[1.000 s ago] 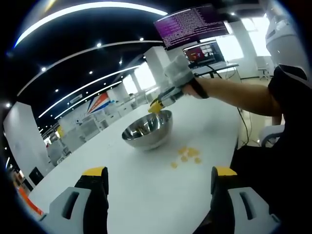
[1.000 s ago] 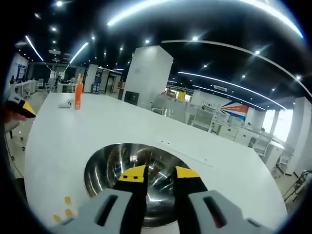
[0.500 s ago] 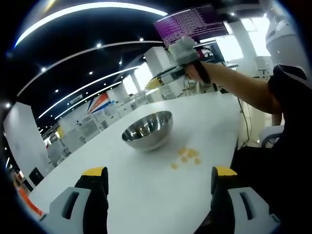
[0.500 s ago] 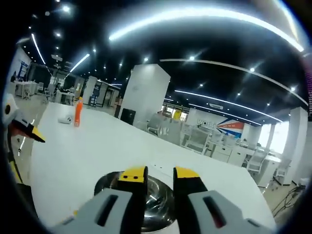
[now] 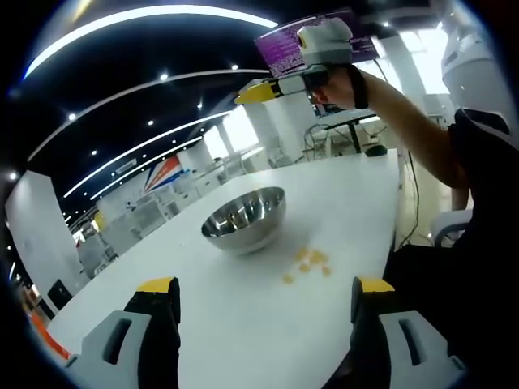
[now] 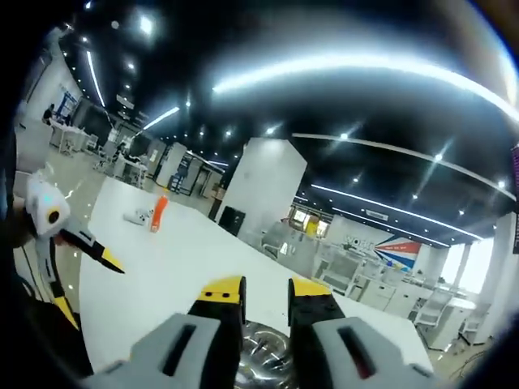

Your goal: Pick up the QQ candy scattered on the table and place it into the stainless steel bowl on the table

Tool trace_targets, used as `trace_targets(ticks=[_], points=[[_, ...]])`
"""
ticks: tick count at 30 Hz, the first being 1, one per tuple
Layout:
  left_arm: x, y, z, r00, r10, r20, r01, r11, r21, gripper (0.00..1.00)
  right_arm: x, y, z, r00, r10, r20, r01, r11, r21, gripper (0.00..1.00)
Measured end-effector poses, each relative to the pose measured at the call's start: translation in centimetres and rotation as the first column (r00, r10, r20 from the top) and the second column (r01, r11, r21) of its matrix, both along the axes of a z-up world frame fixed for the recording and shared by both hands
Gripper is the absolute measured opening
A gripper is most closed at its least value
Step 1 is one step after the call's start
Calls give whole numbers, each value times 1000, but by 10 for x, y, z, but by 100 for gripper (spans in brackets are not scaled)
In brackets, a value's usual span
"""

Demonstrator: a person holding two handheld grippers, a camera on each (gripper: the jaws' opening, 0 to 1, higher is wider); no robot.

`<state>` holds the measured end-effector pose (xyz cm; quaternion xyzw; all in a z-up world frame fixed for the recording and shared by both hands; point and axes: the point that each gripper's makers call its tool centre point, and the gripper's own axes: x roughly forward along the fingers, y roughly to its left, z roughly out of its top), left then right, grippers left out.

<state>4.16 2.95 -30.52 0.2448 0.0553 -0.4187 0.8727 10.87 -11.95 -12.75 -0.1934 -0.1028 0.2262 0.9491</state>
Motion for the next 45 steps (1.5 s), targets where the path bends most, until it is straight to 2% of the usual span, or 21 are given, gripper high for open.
trace_targets(ticks=[5,11,15,19,20,24,29,31,34,37,41,45], points=[[-2,-3,-1,1000,-8,-3,8,1000,-2,88,-15,15,2,999,46,13,-46,999,-9,20],[-1,-3,-2,1000,-7,-5,7,1000,-1,88,-21,32,-16,996,92,-14,-92,994,-58,20],[-1,-4,-3,1000,-9,-7,9,1000,-1,88,-23,40,-29,992,120,-48,-122,992,-39,20],[0,-3,-2,1000,-7,-4,7,1000,-4,87,-24,51,-59,981,154,-115,-160,986,-48,20],[0,-3,-2,1000,-4,-3,4,1000,-5,87,-24,52,-71,977,157,-145,-167,984,-59,20],[1,-2,-2,1000,-1,-3,1,1000,-10,87,-21,49,-98,969,152,-195,-165,985,-52,20],[1,-3,-4,1000,-5,-6,5,1000,-9,87,-24,53,-143,944,163,-286,-181,983,-41,20],[2,-3,-4,1000,-7,-7,7,1000,-10,87,-24,56,-162,938,171,-302,-195,979,-51,20],[2,-5,-4,1000,-11,-8,11,1000,-8,87,-22,57,-180,936,165,-312,-190,980,-51,20],[1,-6,-5,1000,-15,-8,15,1000,-6,87,-22,59,-205,914,172,-367,-195,980,-27,20],[1,-6,-6,1000,-12,-9,12,1000,-2,87,-24,59,-230,899,168,-404,-190,982,-13,18],[2,-5,-6,1000,-8,-10,8,1000,-2,87,-30,61,-240,888,187,-421,-191,981,33,18]])
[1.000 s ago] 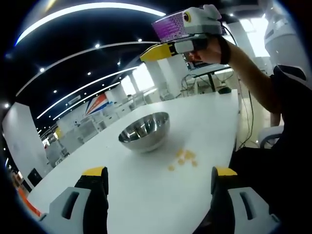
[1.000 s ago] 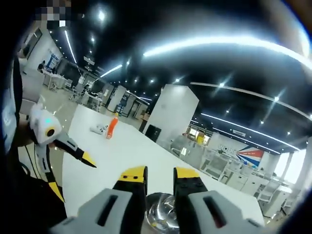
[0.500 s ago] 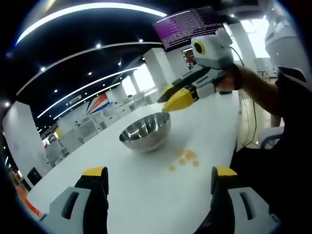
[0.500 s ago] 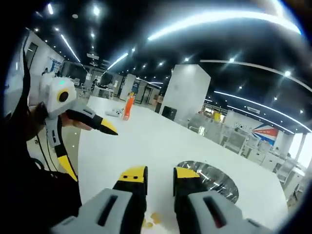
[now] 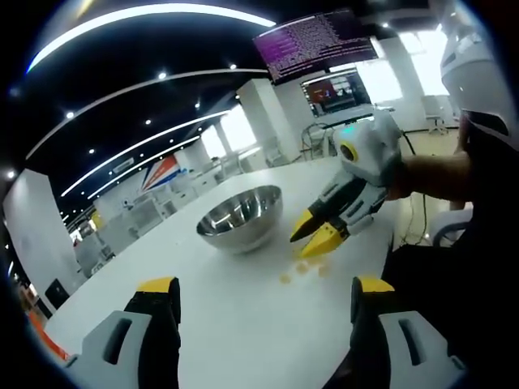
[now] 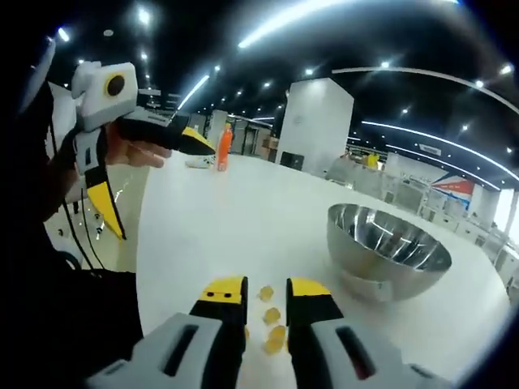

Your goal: Pick up the QQ candy scattered on the table and place it into the stainless steel bowl on the table

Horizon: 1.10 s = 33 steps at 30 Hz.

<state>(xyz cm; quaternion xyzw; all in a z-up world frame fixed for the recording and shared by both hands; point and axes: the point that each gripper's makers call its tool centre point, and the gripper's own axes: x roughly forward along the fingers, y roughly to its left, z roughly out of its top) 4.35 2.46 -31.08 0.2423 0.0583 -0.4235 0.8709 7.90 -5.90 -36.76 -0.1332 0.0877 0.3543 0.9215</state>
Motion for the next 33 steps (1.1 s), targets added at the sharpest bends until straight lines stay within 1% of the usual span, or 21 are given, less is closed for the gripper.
trace_targets(ticks=[3,6,9,16,24,29,33], points=[[1,-1,-1,1000,-2,0,2,1000,5,87,-6,4,-11,1000,17,-25,-16,1000,24,17],[1,-3,-1,1000,-6,2,6,1000,8,87,-10,5,-25,999,14,-50,-14,1000,10,16],[1,-5,0,1000,-12,2,12,1000,4,87,-13,5,-31,998,13,-60,-13,1000,-1,16],[1,-4,1,1000,-6,7,6,1000,3,87,-14,4,-39,997,17,-81,-17,1000,-1,13],[1,-4,2,1000,-7,10,7,1000,6,86,-16,5,-42,997,29,-78,-29,1000,-8,12],[1,-5,2,1000,-9,11,9,1000,6,86,-16,6,-45,997,27,-72,-29,999,-24,12],[1,-4,2,1000,-8,12,7,1000,9,86,-15,6,-47,997,18,-71,-20,1000,-23,7]])
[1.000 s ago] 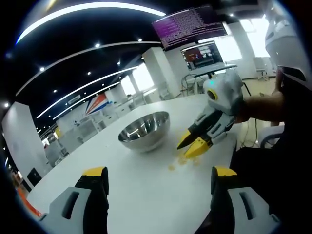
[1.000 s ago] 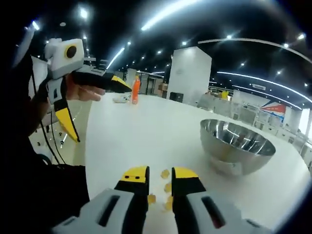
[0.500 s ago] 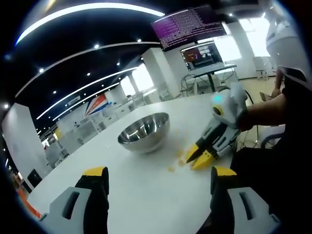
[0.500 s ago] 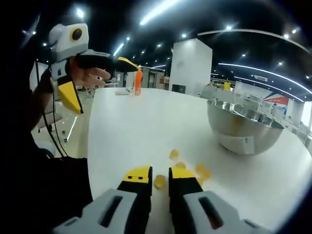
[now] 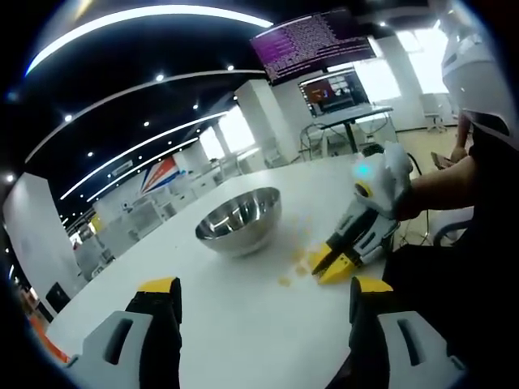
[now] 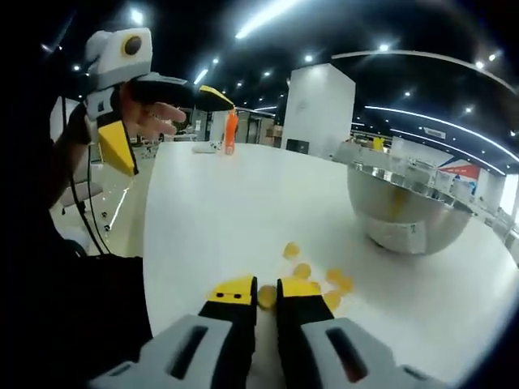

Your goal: Pick up the QQ candy scattered on the table and place it into the stainless steel bowl on the table

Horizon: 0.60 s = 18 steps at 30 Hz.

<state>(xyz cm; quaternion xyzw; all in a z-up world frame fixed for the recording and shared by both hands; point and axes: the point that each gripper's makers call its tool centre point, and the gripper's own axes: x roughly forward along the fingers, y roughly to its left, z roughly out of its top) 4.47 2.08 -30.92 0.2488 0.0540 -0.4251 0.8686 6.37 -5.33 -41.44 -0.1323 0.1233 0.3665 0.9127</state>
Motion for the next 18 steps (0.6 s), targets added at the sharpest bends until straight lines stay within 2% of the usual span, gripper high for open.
trace_targets(ticks=[6,18], points=[[0,0,0,1000,-1,2,1,1000,-1,85,0,-1,-1,999,-12,-38,13,999,37,5],[-1,1,1,1000,-1,3,1,1000,-4,85,-2,1,0,999,-12,-33,13,999,38,5]])
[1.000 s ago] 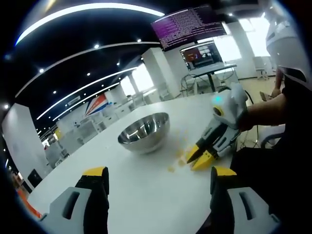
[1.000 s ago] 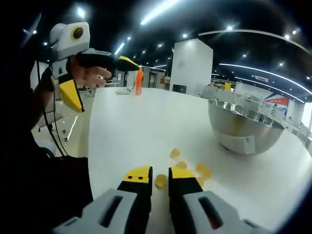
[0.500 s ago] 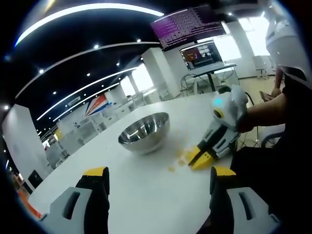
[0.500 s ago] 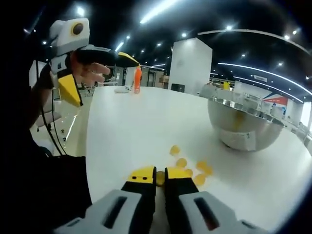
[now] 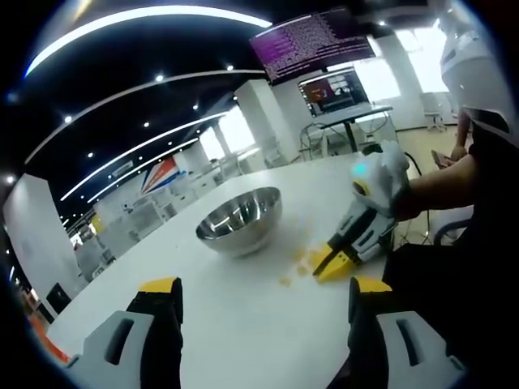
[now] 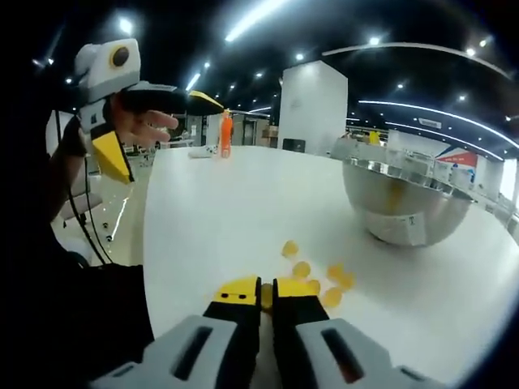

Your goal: Pick up the QQ candy scattered on the table and place it into the stainless steel bowl on the table

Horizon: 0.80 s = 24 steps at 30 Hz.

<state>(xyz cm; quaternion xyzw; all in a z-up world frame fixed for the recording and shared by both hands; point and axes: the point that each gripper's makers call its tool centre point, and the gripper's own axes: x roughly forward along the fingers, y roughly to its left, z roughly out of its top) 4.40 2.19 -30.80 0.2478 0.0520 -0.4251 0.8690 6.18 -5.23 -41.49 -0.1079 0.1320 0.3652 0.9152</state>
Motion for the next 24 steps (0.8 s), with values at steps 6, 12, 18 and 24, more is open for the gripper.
trace_targets(ticks=[6,12,18,24], points=[[1,2,0,1000,6,-5,-6,1000,-8,85,-6,1,7,1000,13,-17,-13,1000,19,4],[2,3,1,1000,10,-3,-10,1000,-11,85,-14,1,36,999,30,11,-30,999,44,4],[3,2,0,1000,11,-4,-11,1000,-11,85,-29,6,76,998,56,30,-58,993,102,4],[4,4,1,1000,17,-3,-17,1000,-13,85,-48,15,122,988,115,103,-129,982,139,4]])
